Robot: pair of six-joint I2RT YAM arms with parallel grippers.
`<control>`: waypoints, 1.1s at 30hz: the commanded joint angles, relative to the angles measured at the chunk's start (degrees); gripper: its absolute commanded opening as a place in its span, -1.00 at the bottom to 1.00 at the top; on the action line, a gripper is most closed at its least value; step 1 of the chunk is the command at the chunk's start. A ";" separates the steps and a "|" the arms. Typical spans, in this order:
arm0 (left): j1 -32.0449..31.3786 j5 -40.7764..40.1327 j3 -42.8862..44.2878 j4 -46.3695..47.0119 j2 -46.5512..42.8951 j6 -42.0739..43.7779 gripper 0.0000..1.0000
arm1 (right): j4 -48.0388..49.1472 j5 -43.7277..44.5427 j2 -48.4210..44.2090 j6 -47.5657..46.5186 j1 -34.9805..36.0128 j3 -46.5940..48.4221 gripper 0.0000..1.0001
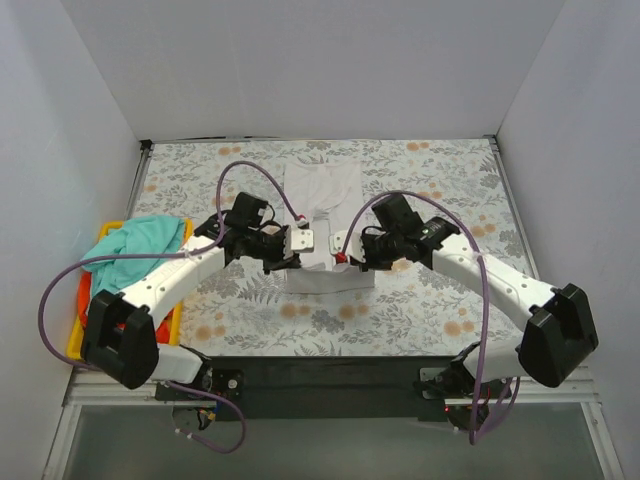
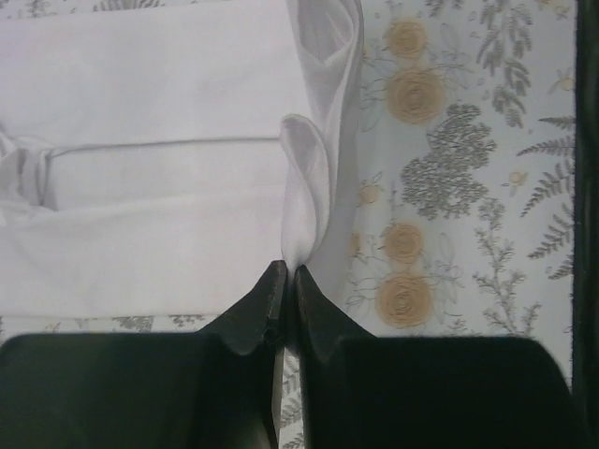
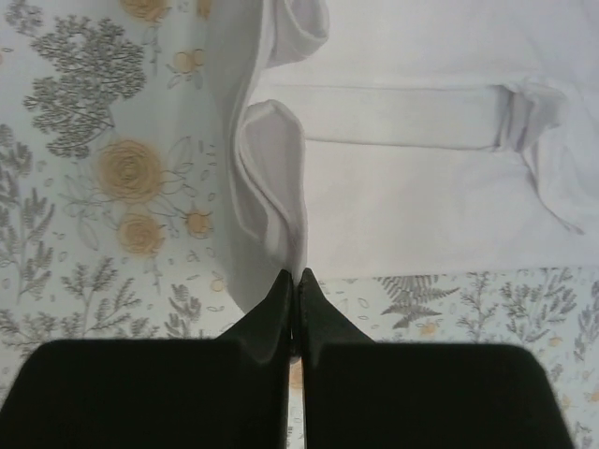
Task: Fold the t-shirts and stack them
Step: Fold the tshirt
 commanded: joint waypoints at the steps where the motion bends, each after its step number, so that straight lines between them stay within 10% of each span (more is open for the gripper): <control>1: 3.89 2.31 6.02 0.96 3.90 3.73 -1.00 | -0.52 -1.45 4.03 -6.66 -3.19 6.31 -0.97; 33: 13.74 1.44 25.38 11.34 36.61 8.48 -1.00 | 1.67 -5.06 40.69 -14.94 -13.40 34.45 -0.97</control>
